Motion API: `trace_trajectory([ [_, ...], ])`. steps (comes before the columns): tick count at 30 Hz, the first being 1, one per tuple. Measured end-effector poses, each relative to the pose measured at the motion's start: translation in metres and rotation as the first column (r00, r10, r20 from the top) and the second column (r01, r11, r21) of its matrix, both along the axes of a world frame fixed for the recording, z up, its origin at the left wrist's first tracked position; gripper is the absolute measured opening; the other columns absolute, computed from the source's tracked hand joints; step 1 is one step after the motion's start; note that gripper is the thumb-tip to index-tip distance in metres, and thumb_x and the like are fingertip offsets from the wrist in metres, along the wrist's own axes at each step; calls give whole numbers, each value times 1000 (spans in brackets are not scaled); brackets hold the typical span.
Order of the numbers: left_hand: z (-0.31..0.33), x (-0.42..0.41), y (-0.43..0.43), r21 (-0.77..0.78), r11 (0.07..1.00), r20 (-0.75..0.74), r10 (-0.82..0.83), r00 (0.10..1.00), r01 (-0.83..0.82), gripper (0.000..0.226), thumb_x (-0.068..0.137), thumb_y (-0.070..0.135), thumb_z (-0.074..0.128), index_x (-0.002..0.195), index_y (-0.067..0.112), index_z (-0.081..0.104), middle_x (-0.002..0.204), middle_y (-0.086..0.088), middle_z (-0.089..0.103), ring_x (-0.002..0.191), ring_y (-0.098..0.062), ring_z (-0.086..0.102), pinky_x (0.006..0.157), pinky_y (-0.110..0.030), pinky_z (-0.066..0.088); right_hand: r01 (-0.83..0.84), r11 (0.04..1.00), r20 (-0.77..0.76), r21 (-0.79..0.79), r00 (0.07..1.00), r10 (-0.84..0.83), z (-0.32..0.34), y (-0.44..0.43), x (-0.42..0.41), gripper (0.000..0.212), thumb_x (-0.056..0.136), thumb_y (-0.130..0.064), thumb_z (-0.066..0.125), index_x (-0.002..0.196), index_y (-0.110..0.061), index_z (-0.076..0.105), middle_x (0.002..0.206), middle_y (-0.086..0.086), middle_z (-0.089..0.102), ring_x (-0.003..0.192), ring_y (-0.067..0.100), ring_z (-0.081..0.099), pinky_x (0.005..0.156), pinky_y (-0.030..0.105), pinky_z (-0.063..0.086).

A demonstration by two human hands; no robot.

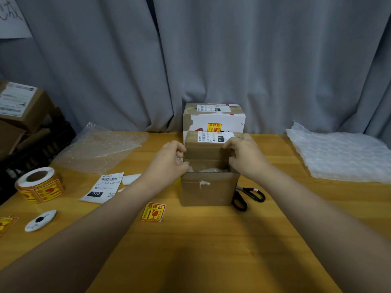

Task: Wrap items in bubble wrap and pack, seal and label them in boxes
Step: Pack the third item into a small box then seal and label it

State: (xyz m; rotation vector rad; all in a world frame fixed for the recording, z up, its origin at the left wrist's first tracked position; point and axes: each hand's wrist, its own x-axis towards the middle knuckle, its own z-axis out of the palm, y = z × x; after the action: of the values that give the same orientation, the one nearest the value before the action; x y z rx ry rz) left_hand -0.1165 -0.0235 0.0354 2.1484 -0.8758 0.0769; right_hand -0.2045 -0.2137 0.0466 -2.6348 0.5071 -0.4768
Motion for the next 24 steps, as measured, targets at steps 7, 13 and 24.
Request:
trace_trajectory([
  [7,-4,-2,3,18,984,-162,-172,972,177,27,87,8,60,109,19,48,98,8,32,78,-3,42,73,-7,40,-68,996,-119,56,990,74,0,2,5,58,82,3,57,132,-26,50,118,8,49,95,20,48,66,22,37],
  [13,5,-5,-2,150,954,-123,-241,963,258,38,92,32,57,124,18,44,116,4,46,97,-6,49,75,-10,39,-120,992,-189,29,974,124,0,12,11,63,88,-7,56,146,-20,37,132,9,55,119,23,51,87,20,41],
  [24,8,11,-3,427,900,78,-139,987,93,27,91,51,50,100,26,57,88,17,62,87,-1,51,86,-28,31,-250,955,-68,163,962,263,-10,6,-7,72,89,-49,56,150,-31,23,123,3,61,108,17,59,95,36,49],
])
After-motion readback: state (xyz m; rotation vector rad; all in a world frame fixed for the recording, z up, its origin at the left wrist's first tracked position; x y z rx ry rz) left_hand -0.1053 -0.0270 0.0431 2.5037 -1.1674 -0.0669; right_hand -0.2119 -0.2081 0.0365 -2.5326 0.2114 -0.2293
